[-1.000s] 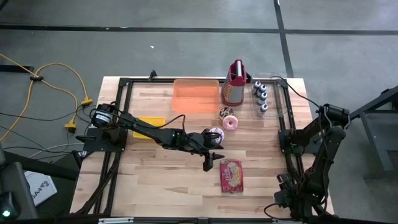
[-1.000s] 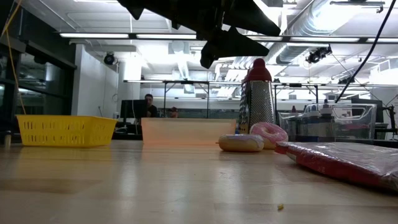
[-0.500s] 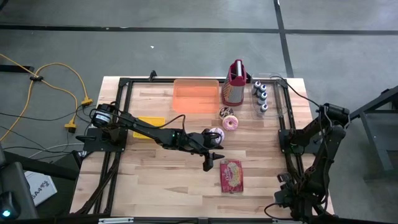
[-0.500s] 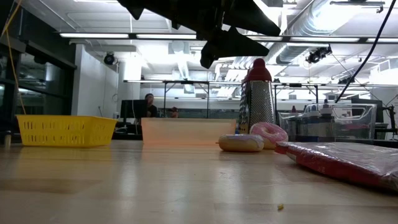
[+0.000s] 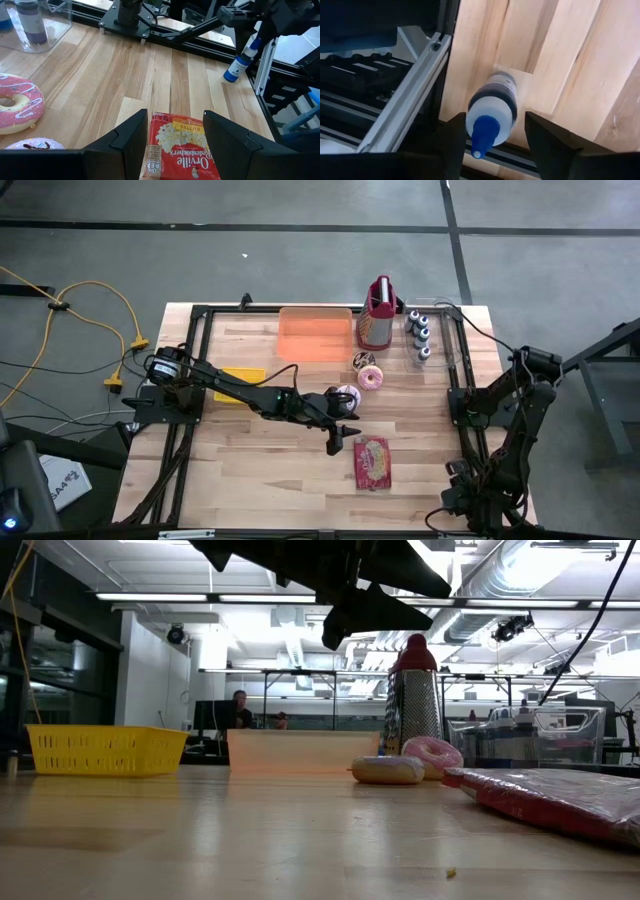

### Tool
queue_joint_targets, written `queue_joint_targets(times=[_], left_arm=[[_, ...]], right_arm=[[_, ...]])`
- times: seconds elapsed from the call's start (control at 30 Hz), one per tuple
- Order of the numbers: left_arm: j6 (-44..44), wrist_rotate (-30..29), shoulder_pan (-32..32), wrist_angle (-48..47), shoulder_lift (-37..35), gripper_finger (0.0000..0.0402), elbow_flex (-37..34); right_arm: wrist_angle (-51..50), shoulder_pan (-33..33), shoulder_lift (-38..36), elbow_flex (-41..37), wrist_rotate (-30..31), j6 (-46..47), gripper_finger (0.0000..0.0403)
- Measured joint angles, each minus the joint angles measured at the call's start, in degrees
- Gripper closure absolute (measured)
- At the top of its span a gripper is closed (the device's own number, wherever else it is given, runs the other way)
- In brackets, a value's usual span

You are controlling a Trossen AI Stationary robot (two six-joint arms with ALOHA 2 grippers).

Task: Pick & Place Food Item
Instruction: Put the blue food coloring bottle into the transparent bin

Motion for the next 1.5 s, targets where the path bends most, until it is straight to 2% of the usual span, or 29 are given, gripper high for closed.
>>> queue_joint_targets(times=[0.2, 0.53, 0.7, 1.07, 1.5], left_arm=[[0.0, 0.0, 0.0, 0.0, 0.0, 0.0215, 0.0], [0.0, 0.0, 0.0, 0.0, 0.0, 0.0215, 0.0], [0.0, 0.0, 0.0, 0.0, 0.0, 0.0215, 0.0], [0.0, 0.0, 0.0, 0.0, 0.0, 0.0215, 0.0], [0.0, 0.0, 0.0, 0.0, 0.0, 0.0215, 0.0]], right_arm=[[1.7, 0.0, 0.0, 0.0, 0.3, 0.0, 0.0204], [2.0, 0.0, 0.0, 0.0, 0.7, 0.0, 0.0212], [2.0, 0.0, 0.0, 0.0, 1.2, 0.0, 0.0228], [2.1, 0.0, 0.0, 0.0, 0.7, 0.0, 0.0291], [2.1, 0.0, 0.0, 0.0, 0.7, 0.0, 0.0295]])
